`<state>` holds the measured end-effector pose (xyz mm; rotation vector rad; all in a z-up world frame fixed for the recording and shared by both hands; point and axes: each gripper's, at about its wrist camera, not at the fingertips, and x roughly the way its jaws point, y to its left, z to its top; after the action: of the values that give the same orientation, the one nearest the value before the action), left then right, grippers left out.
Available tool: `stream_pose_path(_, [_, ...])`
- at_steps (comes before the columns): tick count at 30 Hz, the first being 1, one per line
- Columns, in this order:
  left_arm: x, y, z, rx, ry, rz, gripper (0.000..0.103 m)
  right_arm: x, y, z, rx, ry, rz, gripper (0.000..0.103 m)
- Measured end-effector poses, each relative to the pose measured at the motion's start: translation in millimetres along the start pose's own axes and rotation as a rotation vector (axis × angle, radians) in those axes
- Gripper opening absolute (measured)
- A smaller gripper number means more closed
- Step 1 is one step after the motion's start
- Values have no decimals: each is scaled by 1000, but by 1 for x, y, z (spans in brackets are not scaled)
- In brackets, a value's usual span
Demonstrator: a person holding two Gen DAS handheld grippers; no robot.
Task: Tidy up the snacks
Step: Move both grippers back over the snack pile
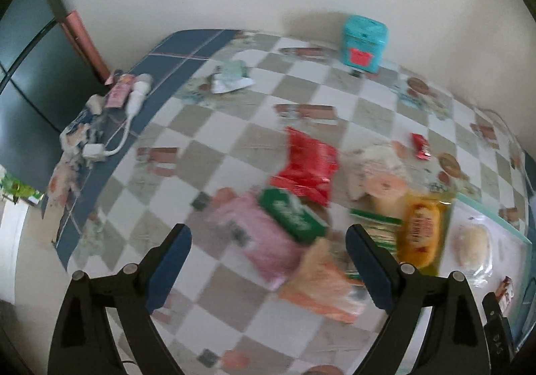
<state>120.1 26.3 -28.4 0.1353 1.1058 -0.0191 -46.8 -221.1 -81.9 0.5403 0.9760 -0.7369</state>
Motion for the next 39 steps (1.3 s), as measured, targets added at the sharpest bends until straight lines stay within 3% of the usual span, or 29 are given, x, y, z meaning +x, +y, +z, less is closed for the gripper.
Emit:
stream_pose_path(6, [6, 45, 3, -104, 15, -32, 95, -7, 30, -7, -10, 0, 70, 103])
stream_pose_path(16, [25, 102, 0, -252, 66, -50, 97, -13, 87, -21, -121, 22, 169, 103])
stream_pose_path(25, [62, 104, -9, -265, 178, -60, 97, -2, 155, -48, -324, 72, 199, 103])
stream_pose_path(33, [95, 99, -17, -297, 286, -63, 97, 16, 181, -63, -435, 131, 231, 103])
stream_pose_path(39, [102, 103, -18, -345, 313, -68, 97, 20, 190, -73, -502, 151, 230, 103])
